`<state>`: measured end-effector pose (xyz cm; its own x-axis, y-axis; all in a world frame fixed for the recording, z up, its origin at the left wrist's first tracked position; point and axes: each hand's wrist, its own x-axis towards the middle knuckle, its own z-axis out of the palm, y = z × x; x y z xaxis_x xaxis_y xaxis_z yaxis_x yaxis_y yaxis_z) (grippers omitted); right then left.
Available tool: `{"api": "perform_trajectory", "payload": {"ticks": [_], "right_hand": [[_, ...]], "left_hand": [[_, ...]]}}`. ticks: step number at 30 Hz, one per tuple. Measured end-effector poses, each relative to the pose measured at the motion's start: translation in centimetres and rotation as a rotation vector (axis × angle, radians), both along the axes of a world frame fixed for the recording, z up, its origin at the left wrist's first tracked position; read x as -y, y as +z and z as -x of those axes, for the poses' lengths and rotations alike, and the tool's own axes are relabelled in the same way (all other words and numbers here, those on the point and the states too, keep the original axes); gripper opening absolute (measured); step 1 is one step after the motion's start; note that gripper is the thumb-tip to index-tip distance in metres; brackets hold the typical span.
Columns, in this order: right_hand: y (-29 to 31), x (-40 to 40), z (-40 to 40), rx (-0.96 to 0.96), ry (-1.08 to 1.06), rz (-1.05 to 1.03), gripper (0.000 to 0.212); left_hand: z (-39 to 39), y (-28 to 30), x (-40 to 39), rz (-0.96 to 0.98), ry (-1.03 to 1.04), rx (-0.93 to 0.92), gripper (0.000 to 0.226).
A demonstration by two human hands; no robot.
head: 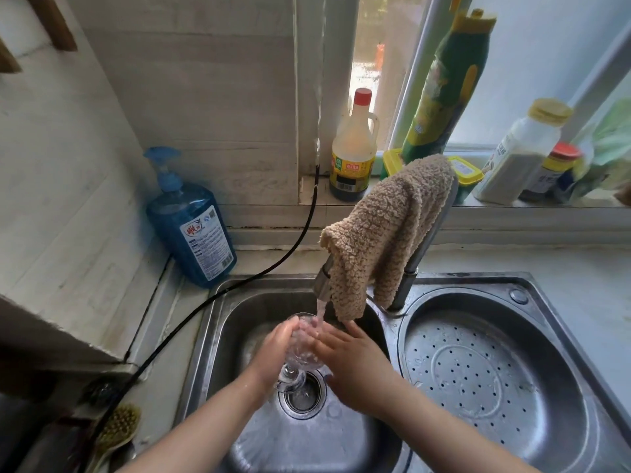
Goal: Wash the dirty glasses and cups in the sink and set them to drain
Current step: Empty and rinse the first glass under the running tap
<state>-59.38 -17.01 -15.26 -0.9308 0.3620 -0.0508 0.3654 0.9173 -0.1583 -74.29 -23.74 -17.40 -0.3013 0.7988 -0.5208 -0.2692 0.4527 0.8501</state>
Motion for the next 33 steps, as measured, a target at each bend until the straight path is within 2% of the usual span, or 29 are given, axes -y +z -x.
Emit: {"api": "perform_trajectory", "payload": {"ticks": [2,6,7,10,13,15,17,19,20,23,25,28,31,33], "right_hand": [[0.9,1.4,1.1,-0.049,-0.043,0.187,0.08],[2.4,2.3,1.3,-0.255,-0.044,0.414,0.055],[2.4,2.0,0.6,-0.275,-0.023,0.383,0.049],[1.8,-0.1,-1.4,-0.255,0.03,0.07,0.03],[1.5,-1.3,-1.7,-0.158,0.03,-0.062,0.038],[1.6,-0.3,-0.8,-0.094,0.016,-0.067,0.058],[1.9,1.4,0.1,-0.106,-0.005,0.086,0.071],[2.2,2.3,0.1,-0.149,-0.042,0.308,0.062],[2.1,2.2,-0.2,-0.177,-0.035,0.322,0.053],[1.1,0.6,-1.4,-0.178,-0.025,0.116,0.03],[0.6,-0.2,-1.3,-0.131,-0.067,-0.001,0.035],[0.2,0.1,0.0,-0.102,-0.048,-0.01,0.052],[0.3,1.3,0.6,-0.189,-0.047,0.17,0.046],[0.3,1.3,0.3,-0.228,-0.057,0.158,0.038]], "left_hand": [[-0.7,0.2,-0.2,-0.002,-0.004,0.009,0.056],[-0.7,0.6,0.0,-0.008,0.011,0.042,0.063],[-0.6,0.4,0.1,-0.017,0.01,0.046,0.065],[-0.5,0.3,0.2,-0.014,0.009,0.059,0.069],[-0.5,0.5,-0.1,-0.027,-0.003,0.025,0.06],[-0.8,0.8,-0.2,-0.036,-0.016,0.01,0.061],[-1.0,0.5,-0.3,-0.034,0.005,0.022,0.071],[-0.9,0.3,-0.2,-0.009,0.045,0.017,0.064],[-0.9,0.1,-0.1,0.009,0.057,0.021,0.06],[-1.0,-0.2,0.1,0.035,0.037,0.05,0.059],[-1.2,0.0,0.0,0.032,0.041,0.067,0.056],[-1.3,0.1,-0.3,0.002,0.03,0.12,0.062],[-1.0,-0.4,-0.5,-0.015,0.026,0.147,0.08],[-0.8,-1.3,-0.6,-0.013,0.053,0.155,0.085]]}}
